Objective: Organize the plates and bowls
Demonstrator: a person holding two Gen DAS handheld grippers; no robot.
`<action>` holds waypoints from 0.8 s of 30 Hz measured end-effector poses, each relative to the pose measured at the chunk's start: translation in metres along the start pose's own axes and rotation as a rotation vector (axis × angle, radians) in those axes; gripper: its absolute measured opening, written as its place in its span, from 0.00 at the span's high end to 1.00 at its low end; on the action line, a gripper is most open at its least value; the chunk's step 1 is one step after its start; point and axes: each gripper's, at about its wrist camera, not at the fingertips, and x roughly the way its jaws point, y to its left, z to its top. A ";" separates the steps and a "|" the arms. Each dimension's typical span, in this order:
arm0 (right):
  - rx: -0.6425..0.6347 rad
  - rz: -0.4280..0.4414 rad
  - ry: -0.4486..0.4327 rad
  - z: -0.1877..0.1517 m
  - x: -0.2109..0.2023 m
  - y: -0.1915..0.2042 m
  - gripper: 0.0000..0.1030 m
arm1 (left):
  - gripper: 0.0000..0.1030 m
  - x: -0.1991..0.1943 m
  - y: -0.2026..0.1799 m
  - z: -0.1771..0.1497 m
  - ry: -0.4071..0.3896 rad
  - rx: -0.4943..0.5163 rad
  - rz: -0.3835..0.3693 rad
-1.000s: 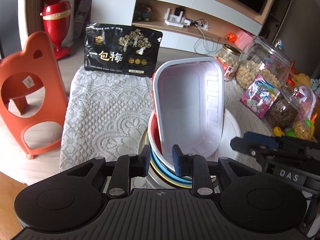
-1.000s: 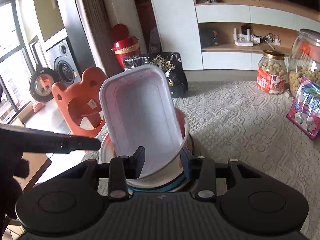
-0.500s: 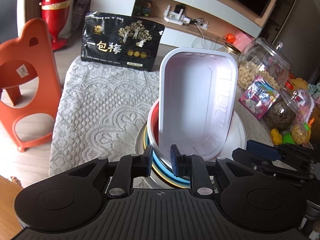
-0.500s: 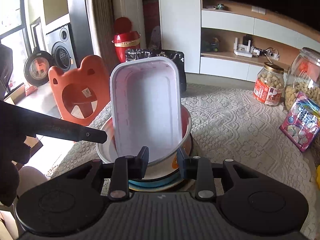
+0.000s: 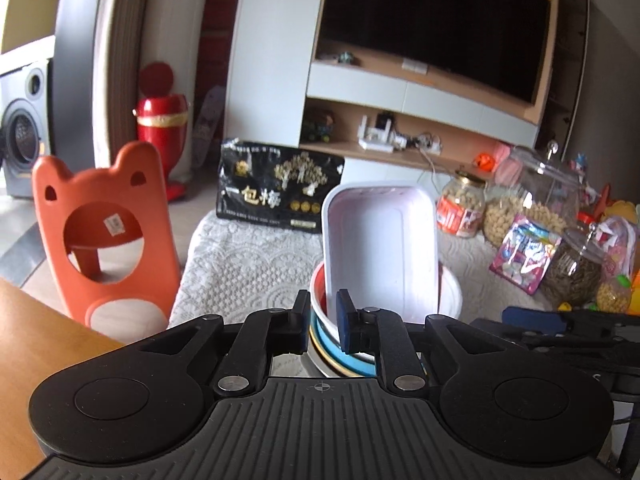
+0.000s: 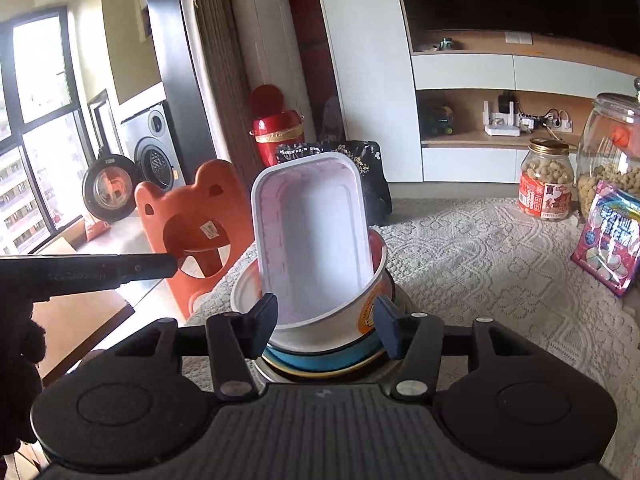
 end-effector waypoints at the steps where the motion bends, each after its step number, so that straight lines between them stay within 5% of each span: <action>1: 0.005 0.011 0.001 -0.006 -0.003 0.000 0.43 | 0.84 -0.012 -0.004 -0.010 -0.043 -0.009 0.027; 3: -0.002 0.019 0.002 -0.020 -0.010 0.002 0.42 | 0.84 -0.029 -0.013 -0.033 -0.106 -0.009 0.076; 6: -0.054 0.001 -0.013 -0.046 -0.024 0.010 0.41 | 0.84 -0.042 -0.026 -0.072 -0.170 0.009 0.031; 12: 0.027 -0.089 -0.055 -0.100 -0.042 0.006 0.36 | 0.83 -0.023 -0.043 -0.121 0.042 -0.004 -0.035; 17: -0.075 -0.137 -0.066 -0.119 -0.045 0.021 0.36 | 0.83 -0.031 -0.053 -0.127 0.012 0.045 -0.025; 24: -0.017 -0.141 -0.102 -0.121 -0.052 0.014 0.36 | 0.83 -0.041 -0.064 -0.133 -0.012 0.105 -0.002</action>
